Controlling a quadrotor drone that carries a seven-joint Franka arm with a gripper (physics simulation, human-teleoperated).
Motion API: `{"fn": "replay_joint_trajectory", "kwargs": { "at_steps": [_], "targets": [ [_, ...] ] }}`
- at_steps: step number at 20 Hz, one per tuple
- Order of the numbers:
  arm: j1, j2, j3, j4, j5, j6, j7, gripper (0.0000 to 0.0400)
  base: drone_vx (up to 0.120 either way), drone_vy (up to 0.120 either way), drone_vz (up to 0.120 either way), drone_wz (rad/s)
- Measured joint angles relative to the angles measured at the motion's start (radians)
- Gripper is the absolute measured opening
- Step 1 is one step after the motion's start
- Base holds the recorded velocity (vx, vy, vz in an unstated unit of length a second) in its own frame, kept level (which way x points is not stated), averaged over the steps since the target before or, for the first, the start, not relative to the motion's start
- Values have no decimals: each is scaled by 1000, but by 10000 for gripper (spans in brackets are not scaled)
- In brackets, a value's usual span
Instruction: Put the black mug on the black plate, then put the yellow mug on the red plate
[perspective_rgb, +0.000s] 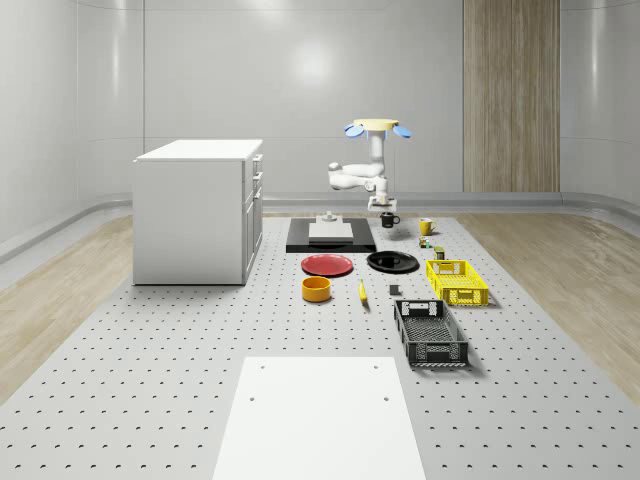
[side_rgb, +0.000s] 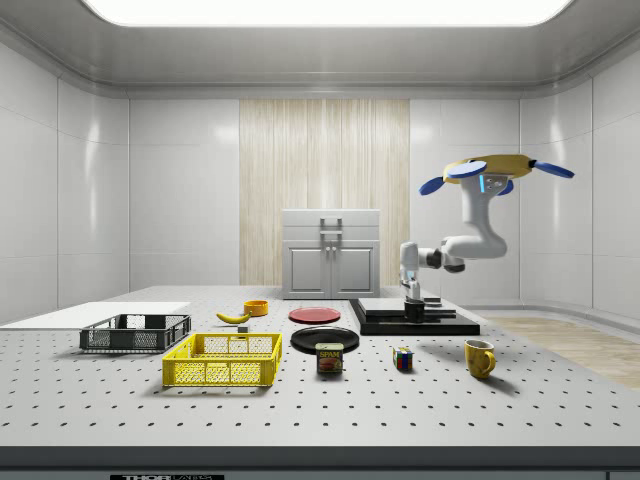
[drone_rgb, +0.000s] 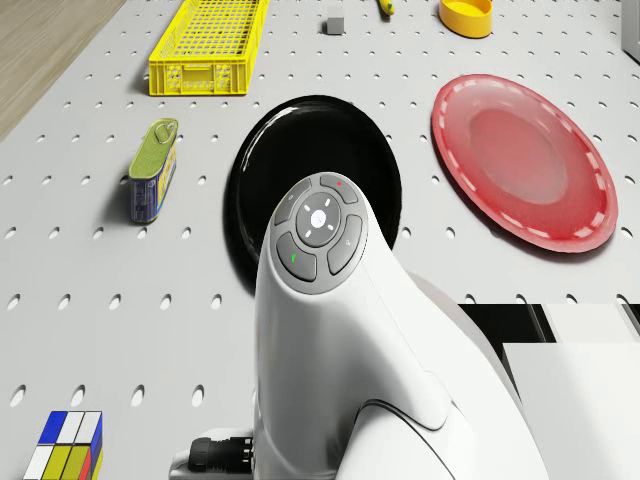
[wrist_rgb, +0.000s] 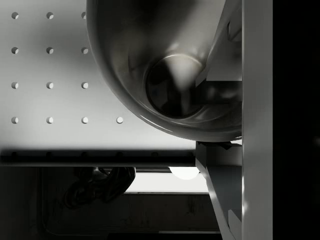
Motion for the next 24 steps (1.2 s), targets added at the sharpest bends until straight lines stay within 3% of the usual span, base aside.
{"fn": "replay_joint_trajectory", "kwargs": {
  "at_steps": [24],
  "targets": [
    [-9,-41,6,2,17,38,8,100,120,-10,7,0]
  ]
}}
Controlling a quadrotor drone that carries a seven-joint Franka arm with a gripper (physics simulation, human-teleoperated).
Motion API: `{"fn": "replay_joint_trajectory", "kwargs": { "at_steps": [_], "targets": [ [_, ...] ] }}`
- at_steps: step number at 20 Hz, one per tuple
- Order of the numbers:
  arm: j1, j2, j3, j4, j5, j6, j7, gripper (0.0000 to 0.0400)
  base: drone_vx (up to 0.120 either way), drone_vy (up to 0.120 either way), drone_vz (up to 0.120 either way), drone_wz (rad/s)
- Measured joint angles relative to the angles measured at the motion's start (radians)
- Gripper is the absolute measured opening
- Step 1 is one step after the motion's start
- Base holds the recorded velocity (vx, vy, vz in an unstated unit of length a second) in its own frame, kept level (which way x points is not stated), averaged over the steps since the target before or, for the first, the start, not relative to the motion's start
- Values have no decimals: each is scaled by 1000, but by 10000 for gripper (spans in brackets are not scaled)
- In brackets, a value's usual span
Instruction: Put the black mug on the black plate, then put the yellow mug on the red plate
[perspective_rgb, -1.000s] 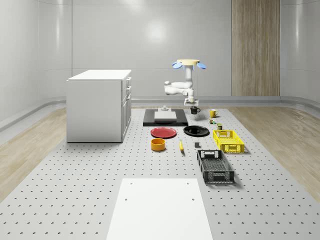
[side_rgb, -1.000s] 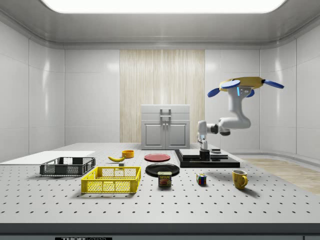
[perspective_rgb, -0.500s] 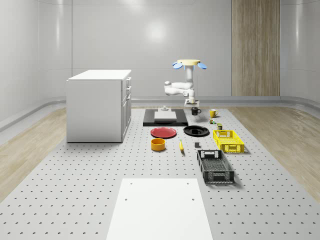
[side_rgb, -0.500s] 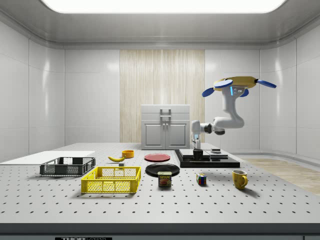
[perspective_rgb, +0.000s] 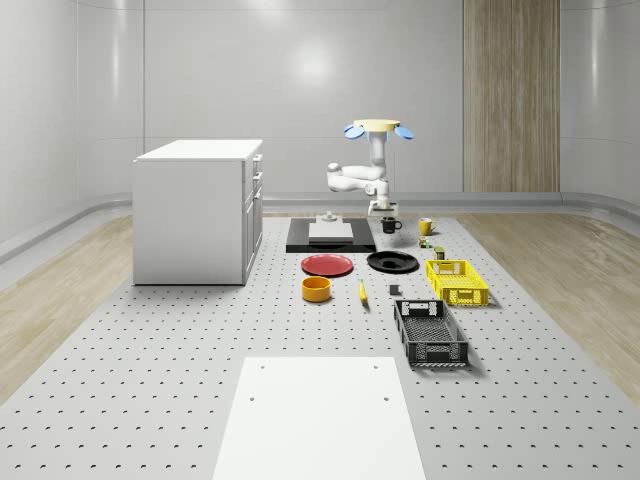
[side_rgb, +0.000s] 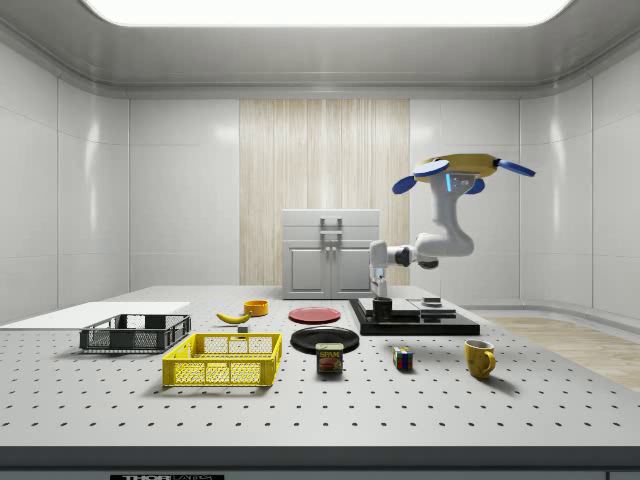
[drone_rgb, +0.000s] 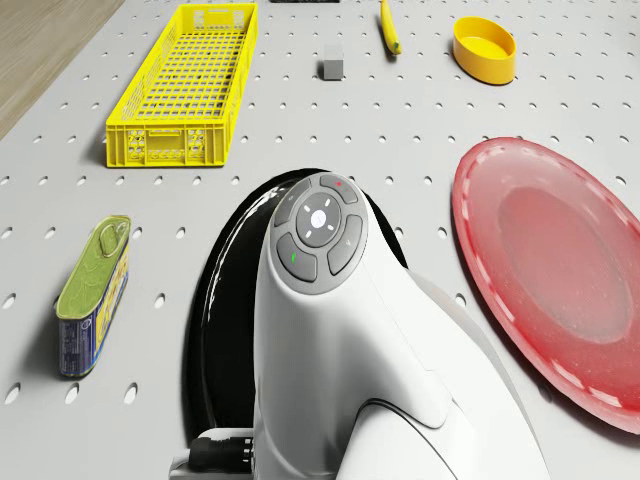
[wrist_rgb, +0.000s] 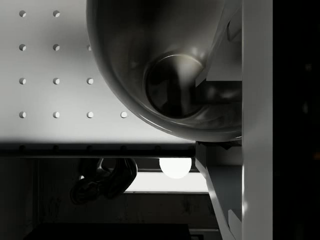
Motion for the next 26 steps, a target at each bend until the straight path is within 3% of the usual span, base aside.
{"fn": "replay_joint_trajectory", "kwargs": {
  "at_steps": [26],
  "targets": [
    [-7,-31,4,1,12,28,5,100,120,-5,0,0]
  ]
}}
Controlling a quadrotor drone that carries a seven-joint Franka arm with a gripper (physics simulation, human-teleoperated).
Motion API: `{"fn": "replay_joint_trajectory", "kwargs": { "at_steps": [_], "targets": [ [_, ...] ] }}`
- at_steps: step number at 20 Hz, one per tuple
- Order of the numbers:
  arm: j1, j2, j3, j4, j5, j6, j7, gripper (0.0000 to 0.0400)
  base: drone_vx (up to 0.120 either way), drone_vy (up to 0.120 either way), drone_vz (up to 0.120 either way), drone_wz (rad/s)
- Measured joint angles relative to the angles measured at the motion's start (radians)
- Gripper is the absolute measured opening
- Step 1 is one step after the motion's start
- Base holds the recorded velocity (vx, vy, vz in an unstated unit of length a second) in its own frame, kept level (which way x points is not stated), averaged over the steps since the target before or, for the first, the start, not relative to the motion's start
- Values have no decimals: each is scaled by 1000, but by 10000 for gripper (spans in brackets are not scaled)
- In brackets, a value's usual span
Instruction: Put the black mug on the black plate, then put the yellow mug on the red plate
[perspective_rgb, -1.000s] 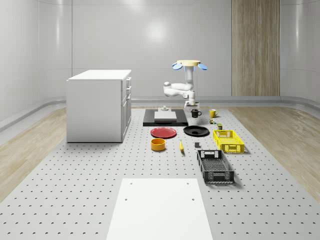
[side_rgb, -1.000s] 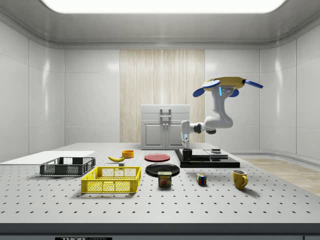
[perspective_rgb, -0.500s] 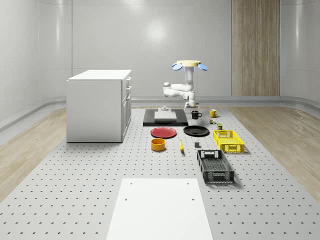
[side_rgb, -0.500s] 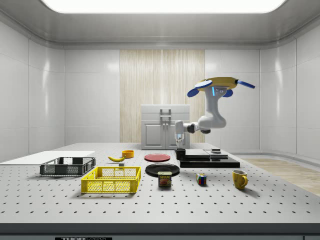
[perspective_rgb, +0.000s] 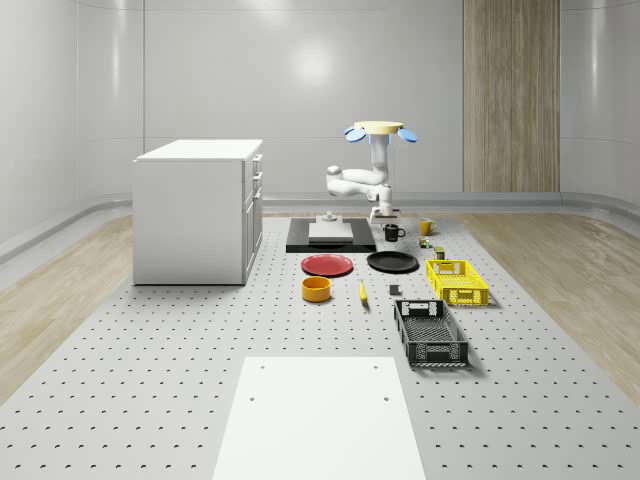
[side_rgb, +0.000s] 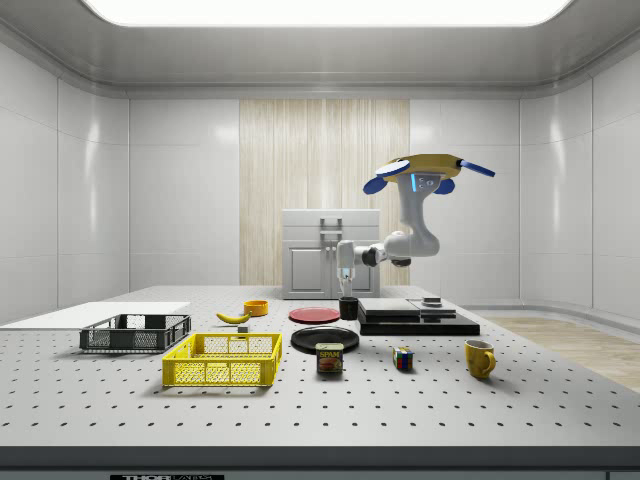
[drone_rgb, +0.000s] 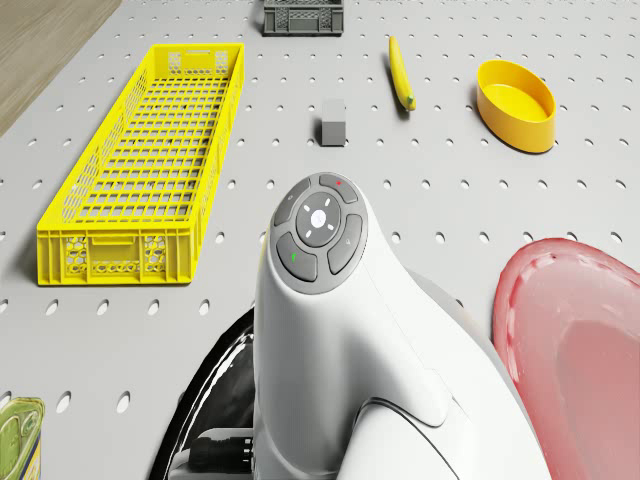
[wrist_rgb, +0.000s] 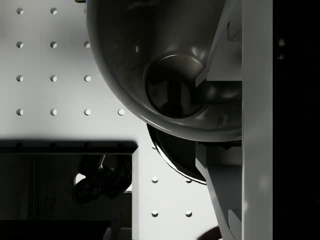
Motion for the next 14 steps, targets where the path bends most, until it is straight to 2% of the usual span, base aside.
{"fn": "replay_joint_trajectory", "kwargs": {
  "at_steps": [14],
  "targets": [
    [-3,-12,1,0,5,11,2,100,120,0,0,0]
  ]
}}
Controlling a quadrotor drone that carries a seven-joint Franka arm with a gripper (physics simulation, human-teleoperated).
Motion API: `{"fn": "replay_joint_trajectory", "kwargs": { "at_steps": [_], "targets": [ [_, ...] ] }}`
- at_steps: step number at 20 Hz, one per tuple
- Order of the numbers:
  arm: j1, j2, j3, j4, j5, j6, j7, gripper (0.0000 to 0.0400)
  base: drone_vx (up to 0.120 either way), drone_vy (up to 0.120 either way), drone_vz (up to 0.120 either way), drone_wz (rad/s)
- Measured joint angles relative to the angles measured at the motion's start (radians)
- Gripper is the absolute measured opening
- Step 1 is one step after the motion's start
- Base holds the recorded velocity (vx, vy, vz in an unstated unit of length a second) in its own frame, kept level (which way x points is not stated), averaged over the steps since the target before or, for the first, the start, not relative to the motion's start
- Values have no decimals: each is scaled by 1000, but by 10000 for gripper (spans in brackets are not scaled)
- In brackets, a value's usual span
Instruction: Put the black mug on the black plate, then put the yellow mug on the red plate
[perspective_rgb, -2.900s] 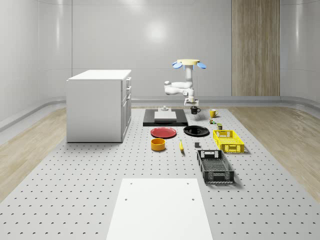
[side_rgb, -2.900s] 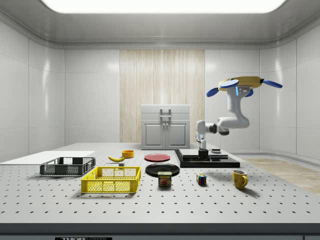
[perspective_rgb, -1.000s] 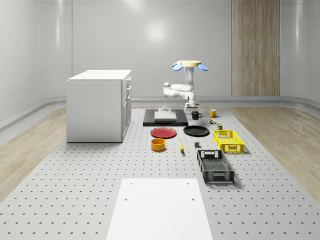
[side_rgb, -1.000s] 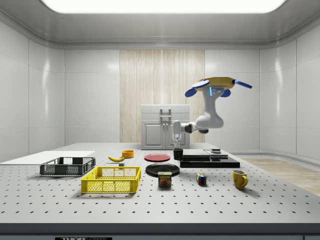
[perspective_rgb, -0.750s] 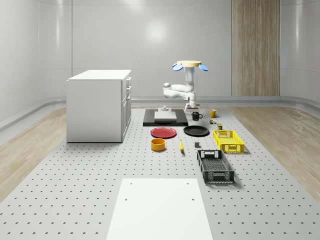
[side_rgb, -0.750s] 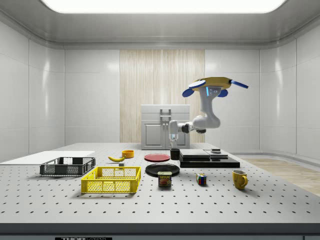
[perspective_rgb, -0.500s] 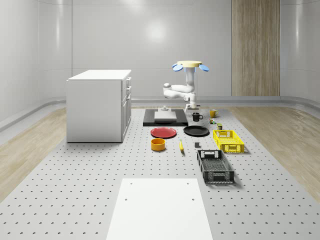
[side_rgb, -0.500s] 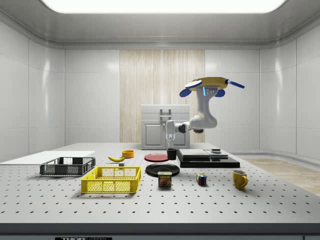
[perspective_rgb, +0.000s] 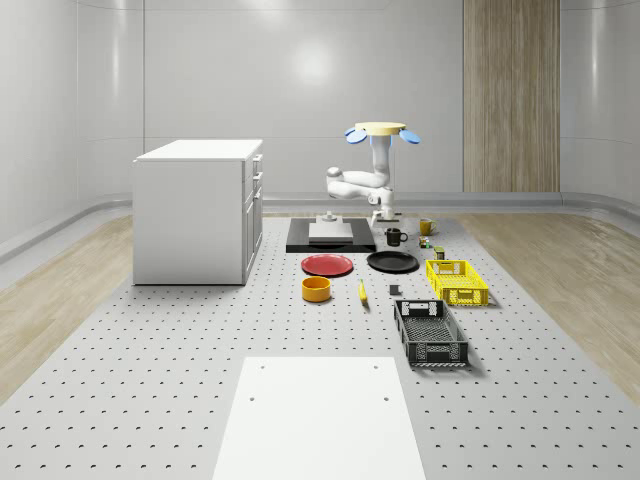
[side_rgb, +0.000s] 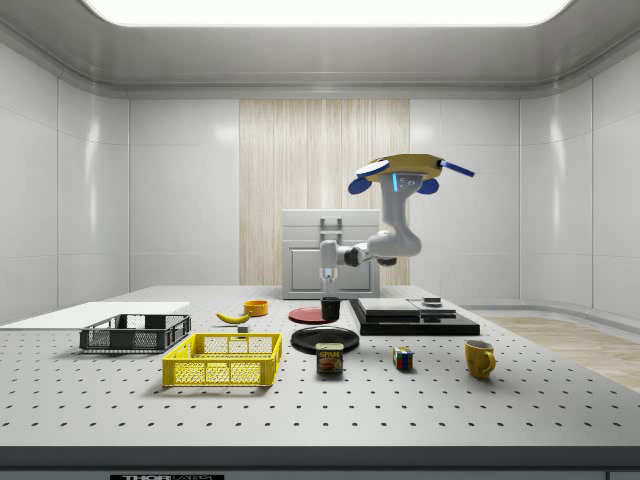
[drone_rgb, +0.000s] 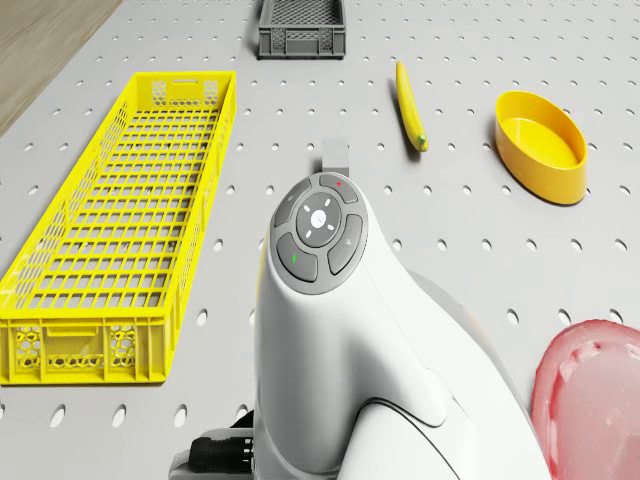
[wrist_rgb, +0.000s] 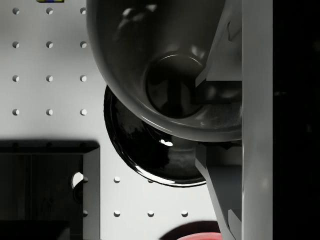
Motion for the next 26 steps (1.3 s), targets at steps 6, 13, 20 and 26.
{"fn": "replay_joint_trajectory", "kwargs": {
  "at_steps": [6,13,20,26],
  "targets": [
    [-6,-6,-39,8,-36,18,1,100,20,0,0,0],
    [-24,-7,-144,36,-133,59,1,100,0,0,0,0],
    [-42,2,-230,68,-215,89,1,100,0,0,0,0],
    [-55,16,-290,96,-274,108,-1,100,0,0,0,0]
  ]
}}
